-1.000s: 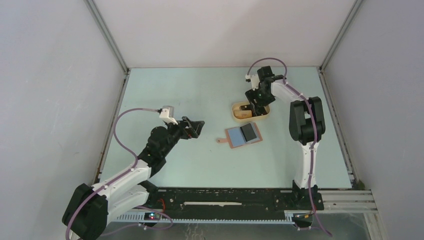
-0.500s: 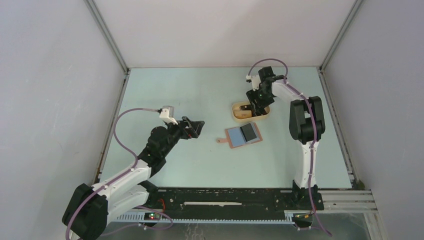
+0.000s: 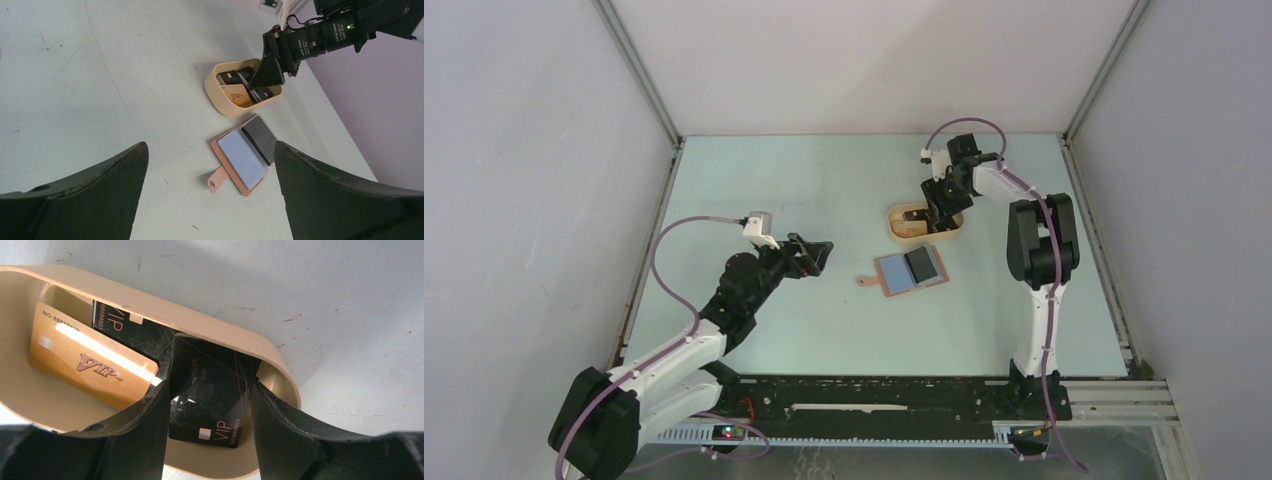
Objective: Put the credit cards into the card holder
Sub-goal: Pick up the credit card from the storage box.
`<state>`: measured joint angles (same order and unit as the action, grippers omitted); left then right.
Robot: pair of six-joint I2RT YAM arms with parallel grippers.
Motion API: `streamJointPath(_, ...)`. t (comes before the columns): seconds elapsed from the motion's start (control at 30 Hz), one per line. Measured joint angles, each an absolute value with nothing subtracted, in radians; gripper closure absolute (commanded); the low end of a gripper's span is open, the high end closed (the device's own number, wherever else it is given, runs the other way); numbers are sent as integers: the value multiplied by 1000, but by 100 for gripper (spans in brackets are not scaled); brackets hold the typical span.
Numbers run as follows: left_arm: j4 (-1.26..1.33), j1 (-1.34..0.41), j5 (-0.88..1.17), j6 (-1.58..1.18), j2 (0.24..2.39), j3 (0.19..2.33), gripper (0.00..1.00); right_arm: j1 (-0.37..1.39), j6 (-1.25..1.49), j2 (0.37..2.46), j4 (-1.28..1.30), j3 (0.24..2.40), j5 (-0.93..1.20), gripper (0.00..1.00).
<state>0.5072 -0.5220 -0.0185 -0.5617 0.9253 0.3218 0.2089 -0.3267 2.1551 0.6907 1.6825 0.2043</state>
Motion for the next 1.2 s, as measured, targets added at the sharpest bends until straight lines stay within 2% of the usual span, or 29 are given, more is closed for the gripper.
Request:
streamJointPath(0.2, 520, -521, 23, -566, 925, 322, 1, 190, -327, 2125, 633, 1628, 273, 49)
streamJointPath(0.3, 570, -521, 72, -587, 959, 323, 8, 178, -327, 2121, 621, 1617, 315, 48)
streamJointPath(0.47, 631, -521, 173, -640, 1117, 369, 16, 156, -326, 2121, 616, 1615, 393, 46)
streamJointPath(0.73, 673, -523, 302, -709, 1383, 608, 26, 118, -292, 2121, 641, 1634, 514, 45)
streamJointPath(1.2, 622, -550, 421, -839, 1820, 997, 25, 77, -200, 2139, 694, 1699, 694, 45)
